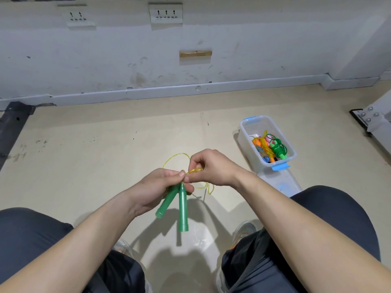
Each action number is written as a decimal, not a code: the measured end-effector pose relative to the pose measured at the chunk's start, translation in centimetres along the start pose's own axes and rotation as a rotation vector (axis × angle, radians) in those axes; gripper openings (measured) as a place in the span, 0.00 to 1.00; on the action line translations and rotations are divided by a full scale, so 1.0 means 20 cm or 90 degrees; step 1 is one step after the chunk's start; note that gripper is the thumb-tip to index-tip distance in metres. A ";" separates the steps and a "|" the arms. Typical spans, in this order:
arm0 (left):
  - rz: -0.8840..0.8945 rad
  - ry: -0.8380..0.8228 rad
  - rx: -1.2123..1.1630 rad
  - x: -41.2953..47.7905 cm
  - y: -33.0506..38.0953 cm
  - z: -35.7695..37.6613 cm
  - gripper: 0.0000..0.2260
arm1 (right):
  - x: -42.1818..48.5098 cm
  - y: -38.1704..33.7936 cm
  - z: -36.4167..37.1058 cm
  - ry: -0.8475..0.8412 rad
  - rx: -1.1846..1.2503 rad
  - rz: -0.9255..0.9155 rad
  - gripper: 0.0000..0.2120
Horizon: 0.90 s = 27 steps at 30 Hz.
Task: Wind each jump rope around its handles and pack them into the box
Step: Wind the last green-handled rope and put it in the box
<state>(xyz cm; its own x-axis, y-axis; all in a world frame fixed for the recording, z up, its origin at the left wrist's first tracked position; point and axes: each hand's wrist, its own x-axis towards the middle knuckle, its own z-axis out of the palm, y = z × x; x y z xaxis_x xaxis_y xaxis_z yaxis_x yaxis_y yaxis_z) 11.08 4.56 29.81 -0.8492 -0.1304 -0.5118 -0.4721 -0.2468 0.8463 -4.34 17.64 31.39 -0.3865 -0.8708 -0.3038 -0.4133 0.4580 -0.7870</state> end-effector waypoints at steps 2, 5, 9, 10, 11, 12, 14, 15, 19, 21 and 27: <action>0.016 0.017 0.054 0.01 -0.02 0.00 0.17 | 0.00 0.00 0.00 -0.012 0.012 0.000 0.10; 0.026 0.022 0.099 0.02 -0.03 -0.01 0.16 | 0.01 0.01 -0.02 -0.038 0.104 -0.018 0.09; 0.052 -0.080 0.007 0.01 0.00 -0.03 0.09 | 0.00 0.04 -0.08 -0.052 0.291 -0.053 0.07; 0.058 -0.112 -0.001 0.00 0.01 -0.04 0.13 | 0.00 0.04 -0.07 -0.046 0.314 -0.063 0.06; 0.058 -0.140 -0.007 0.00 0.02 -0.04 0.19 | 0.00 0.04 -0.06 -0.037 0.326 -0.064 0.05; 0.054 -0.160 -0.014 0.00 0.04 -0.04 0.24 | 0.01 0.04 -0.05 -0.024 0.336 -0.056 0.05; 0.056 -0.163 -0.030 -0.01 0.04 -0.04 0.24 | 0.02 0.05 -0.02 0.017 0.328 -0.023 0.09; 0.062 -0.142 -0.047 -0.01 0.04 -0.04 0.19 | 0.02 0.06 -0.01 0.035 0.322 -0.009 0.11; 0.092 -0.010 -0.168 -0.01 0.04 -0.04 0.05 | 0.02 0.03 0.05 0.027 0.370 0.028 0.08; 0.112 0.076 -0.208 0.00 0.05 -0.04 0.08 | 0.01 0.01 0.10 0.020 0.379 0.049 0.06; 0.118 0.285 -0.247 0.03 0.00 -0.01 0.06 | 0.01 -0.05 0.20 0.104 0.211 0.054 0.05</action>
<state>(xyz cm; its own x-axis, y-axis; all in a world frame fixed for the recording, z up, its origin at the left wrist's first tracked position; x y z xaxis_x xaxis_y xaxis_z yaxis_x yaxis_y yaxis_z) 10.59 4.20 29.50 -0.6874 -0.5740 -0.4450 -0.1348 -0.5012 0.8548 -0.69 16.33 30.02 -0.5450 -0.7800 -0.3076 -0.0948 0.4218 -0.9017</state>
